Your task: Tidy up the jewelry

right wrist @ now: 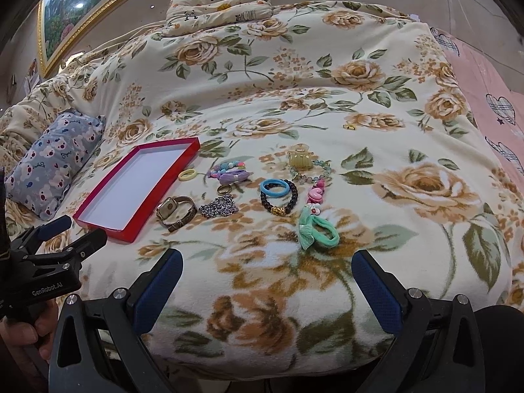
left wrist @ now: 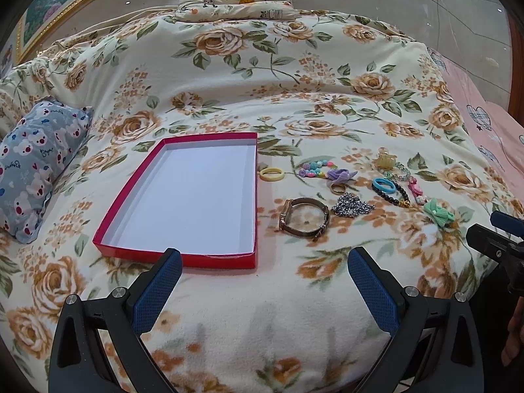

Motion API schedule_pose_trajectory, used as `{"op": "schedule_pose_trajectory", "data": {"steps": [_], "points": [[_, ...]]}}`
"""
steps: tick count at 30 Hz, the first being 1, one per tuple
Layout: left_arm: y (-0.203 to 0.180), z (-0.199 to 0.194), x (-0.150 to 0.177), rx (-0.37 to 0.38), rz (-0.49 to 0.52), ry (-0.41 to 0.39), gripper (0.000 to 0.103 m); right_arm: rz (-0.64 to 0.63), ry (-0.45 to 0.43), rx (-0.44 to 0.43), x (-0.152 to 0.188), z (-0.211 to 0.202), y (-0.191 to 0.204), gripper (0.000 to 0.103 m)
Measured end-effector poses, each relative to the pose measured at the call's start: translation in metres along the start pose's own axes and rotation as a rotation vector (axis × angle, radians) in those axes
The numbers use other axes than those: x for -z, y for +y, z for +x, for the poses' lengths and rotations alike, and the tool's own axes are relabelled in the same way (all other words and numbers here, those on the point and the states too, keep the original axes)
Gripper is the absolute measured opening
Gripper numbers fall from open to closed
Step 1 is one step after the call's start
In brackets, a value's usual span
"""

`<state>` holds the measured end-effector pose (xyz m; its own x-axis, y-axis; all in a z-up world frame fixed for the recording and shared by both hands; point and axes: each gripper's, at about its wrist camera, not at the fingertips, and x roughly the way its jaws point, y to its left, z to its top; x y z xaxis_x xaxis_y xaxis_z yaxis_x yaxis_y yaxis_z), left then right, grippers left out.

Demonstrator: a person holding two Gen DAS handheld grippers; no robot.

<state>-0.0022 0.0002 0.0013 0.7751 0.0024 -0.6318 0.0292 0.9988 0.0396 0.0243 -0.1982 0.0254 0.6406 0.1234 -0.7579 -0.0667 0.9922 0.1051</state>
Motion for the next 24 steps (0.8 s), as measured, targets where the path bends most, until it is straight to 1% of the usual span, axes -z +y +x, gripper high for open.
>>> {"op": "schedule_pose_trajectory", "data": {"steps": [18, 24], "points": [[-0.001, 0.006, -0.001, -0.006, 0.008, 0.016, 0.102, 0.01, 0.004, -0.012, -0.001, 0.002, -0.002, 0.103], [-0.002, 0.013, -0.003, 0.008, 0.013, 0.037, 0.101, 0.02, 0.014, -0.013, 0.0, 0.008, -0.009, 0.102]]}}
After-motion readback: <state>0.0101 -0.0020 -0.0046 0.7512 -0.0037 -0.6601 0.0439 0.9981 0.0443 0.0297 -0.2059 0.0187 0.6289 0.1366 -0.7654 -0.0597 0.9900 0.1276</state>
